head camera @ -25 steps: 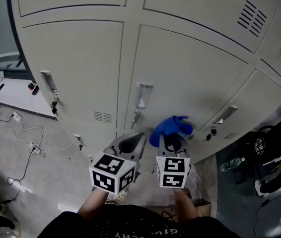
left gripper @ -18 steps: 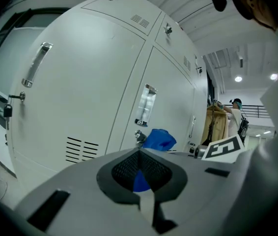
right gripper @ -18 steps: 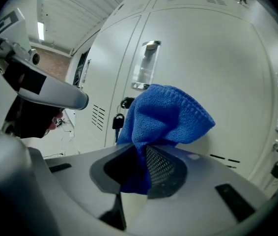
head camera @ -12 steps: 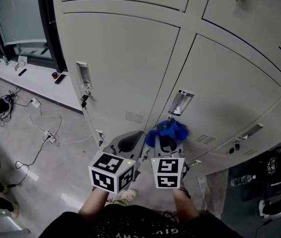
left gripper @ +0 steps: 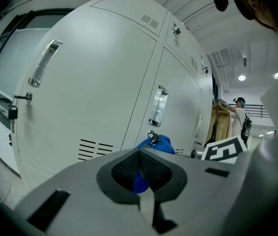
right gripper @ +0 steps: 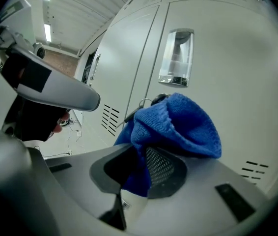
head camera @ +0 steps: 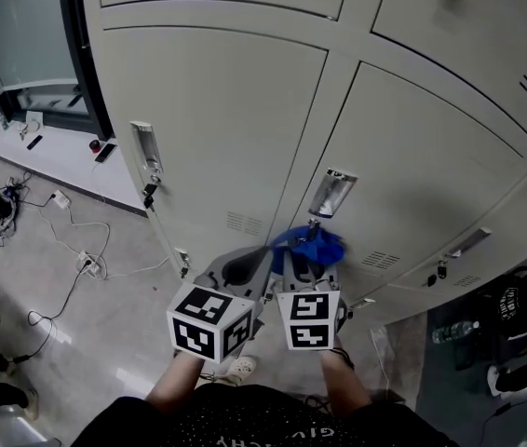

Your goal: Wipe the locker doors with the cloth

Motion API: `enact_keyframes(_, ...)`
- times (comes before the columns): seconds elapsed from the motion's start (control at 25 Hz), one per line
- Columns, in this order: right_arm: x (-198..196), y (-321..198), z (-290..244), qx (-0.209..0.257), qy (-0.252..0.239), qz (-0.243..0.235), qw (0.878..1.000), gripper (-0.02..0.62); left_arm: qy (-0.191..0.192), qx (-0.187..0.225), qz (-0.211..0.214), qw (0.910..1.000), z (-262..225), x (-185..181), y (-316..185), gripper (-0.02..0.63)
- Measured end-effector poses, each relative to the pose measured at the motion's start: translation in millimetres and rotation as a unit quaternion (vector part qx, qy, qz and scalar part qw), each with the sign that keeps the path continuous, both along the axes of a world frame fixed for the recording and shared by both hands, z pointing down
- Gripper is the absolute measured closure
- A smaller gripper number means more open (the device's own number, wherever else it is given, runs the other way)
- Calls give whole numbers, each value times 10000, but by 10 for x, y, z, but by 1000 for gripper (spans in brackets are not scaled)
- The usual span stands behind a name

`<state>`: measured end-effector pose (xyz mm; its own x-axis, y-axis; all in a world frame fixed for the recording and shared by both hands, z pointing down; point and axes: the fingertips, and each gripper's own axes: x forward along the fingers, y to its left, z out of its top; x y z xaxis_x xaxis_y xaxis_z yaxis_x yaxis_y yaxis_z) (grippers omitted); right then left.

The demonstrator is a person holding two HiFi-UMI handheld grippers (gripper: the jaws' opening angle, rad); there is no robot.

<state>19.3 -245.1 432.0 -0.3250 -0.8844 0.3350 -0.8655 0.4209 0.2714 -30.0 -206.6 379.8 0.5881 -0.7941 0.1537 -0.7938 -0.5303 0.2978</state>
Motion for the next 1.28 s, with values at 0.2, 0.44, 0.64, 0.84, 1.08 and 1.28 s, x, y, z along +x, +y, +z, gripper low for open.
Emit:
enact_keyframes(0.2,196,14,8,-46,-43,203,9998,531,-8,2,210,9998,-2,169,-10,595)
enact_keyframes(0.44,402,27,15,-48,-17,404,9992,531,-14,8,454,9990,-1,376,-21,595)
enact_keyframes(0.64,566,44,32,-55,-16,555,9984,531,-29,4,623,9981,6,522,-31,595)
enact_keyframes(0.84,758,62,30,-74,-41,737,9972,531,-48,4,807,9967,14,705,-50,595)
enact_keyframes(1.08,1079,96,21,-126,-200,1027,9944,531,-65,-2,1048,9945,22,970,-48,595)
enact_keyframes(1.28,1398,121,19,-112,-249,1324,9908,531,-107,-29,1223,9924,51,1182,-39,595)
